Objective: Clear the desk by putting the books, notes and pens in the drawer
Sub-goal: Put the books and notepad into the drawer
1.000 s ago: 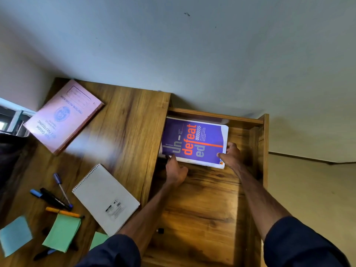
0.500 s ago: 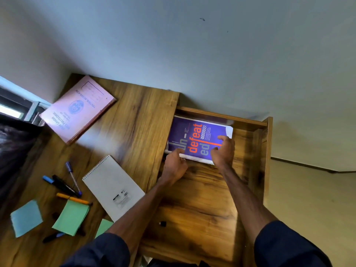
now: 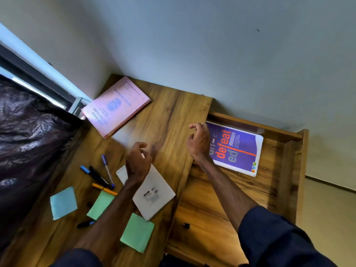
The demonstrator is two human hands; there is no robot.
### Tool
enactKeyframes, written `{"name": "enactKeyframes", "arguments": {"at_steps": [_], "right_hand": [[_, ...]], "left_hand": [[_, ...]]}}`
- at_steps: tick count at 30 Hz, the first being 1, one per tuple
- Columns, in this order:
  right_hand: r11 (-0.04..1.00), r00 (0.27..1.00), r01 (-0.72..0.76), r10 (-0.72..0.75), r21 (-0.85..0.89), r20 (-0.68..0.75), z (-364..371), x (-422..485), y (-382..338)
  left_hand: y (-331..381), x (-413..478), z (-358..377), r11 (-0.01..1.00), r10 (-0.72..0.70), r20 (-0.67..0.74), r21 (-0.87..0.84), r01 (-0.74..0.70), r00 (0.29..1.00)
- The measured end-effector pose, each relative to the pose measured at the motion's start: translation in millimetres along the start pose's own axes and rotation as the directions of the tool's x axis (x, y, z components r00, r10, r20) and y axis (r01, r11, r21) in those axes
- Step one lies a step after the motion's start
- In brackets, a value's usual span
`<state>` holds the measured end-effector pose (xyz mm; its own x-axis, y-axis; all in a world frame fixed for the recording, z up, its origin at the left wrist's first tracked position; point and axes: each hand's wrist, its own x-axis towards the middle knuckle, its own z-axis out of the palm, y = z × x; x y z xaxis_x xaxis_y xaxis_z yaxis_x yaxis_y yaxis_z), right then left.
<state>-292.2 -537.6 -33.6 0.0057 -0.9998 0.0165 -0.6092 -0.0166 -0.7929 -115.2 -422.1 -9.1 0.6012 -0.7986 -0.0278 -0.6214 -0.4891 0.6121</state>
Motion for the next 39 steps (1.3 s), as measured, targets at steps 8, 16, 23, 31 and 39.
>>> {"name": "enactKeyframes", "arguments": {"at_steps": [8,16,23,31,39], "right_hand": [[0.982,0.952,0.173,-0.147,-0.077,0.267,79,20,-60],[0.943,0.889,0.205,-0.068,-0.261,0.452,159,90,-112],[0.933,0.874,0.155,0.025,-0.325,0.486,187,129,-140],[0.967,0.821,-0.246,0.241,-0.060,0.517,137,124,-107],[0.696,0.713,-0.609,0.271,0.380,0.647,35,62,-59]], "left_hand": [[-58,71,-29,0.983,-0.184,-0.158,-0.004,0.186,0.970],[-88,127,-47,0.922,-0.382,-0.188,-0.018,0.386,0.905],[-114,160,-57,0.891,-0.450,-0.024,-0.072,0.447,0.893],[-135,165,-67,0.741,-0.558,0.118,-0.373,0.558,0.821],[-79,117,-50,0.564,-0.343,0.324,-0.680,0.469,0.882]]}}
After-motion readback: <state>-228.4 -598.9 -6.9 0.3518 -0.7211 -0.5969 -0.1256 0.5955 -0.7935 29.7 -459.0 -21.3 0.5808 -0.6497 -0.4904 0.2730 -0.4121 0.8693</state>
